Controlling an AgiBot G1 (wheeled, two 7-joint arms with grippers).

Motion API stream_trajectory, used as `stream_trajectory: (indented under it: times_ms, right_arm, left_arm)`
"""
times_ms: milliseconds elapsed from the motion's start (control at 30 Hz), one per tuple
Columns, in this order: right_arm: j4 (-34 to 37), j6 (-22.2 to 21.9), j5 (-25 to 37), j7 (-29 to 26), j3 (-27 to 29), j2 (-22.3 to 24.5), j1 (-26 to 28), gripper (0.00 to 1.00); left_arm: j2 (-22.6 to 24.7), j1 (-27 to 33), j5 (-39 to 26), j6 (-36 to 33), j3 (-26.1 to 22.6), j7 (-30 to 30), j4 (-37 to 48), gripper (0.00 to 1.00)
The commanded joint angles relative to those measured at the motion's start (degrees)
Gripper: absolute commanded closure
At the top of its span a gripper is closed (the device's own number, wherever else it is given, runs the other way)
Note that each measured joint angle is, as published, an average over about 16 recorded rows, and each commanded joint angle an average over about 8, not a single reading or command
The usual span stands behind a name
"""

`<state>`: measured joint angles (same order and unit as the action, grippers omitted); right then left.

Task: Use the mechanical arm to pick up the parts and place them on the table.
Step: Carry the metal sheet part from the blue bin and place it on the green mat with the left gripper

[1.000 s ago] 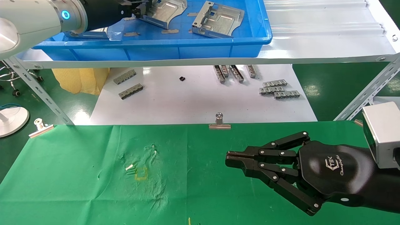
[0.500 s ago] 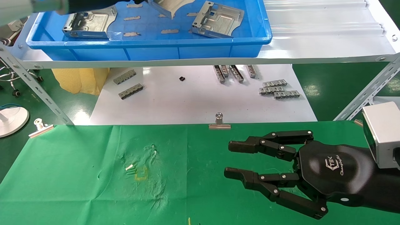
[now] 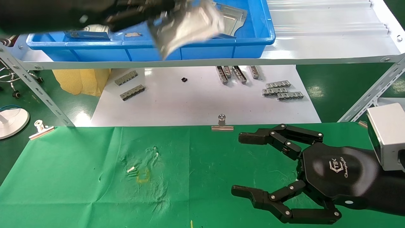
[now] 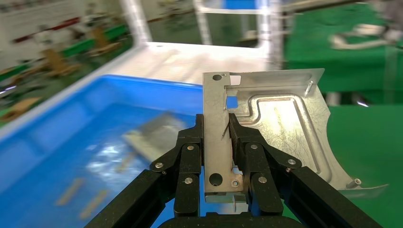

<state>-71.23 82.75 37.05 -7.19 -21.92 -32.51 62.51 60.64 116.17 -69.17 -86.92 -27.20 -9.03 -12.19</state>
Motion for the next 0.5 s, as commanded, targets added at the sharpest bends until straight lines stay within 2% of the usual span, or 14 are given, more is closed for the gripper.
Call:
stream_trajectory:
  times_ms: [33,133,333,500]
  right_arm:
    - [0.0,0.0,0.0,0.0,0.0,0.0,0.0,0.0]
    - [0.0,0.0,0.0,0.0,0.0,0.0,0.0,0.0]
    - [0.0,0.0,0.0,0.0,0.0,0.0,0.0,0.0]
    - [0.0,0.0,0.0,0.0,0.0,0.0,0.0,0.0]
  left_arm:
    - [-1.2,0.1,-0.1,-4.2,0.0,-1.2,0.1,1.0]
    - [-3.8,-2.6,1.2,-5.1,-1.8,-2.4,-5.1,1.0]
    - [-11.0,-11.6,5.9,-4.9,-8.2,-2.8,-17.7,1.0]
    - [-13.0,-17.3,4.8,-3.6,-13.6,-7.4,-19.0,1.0]
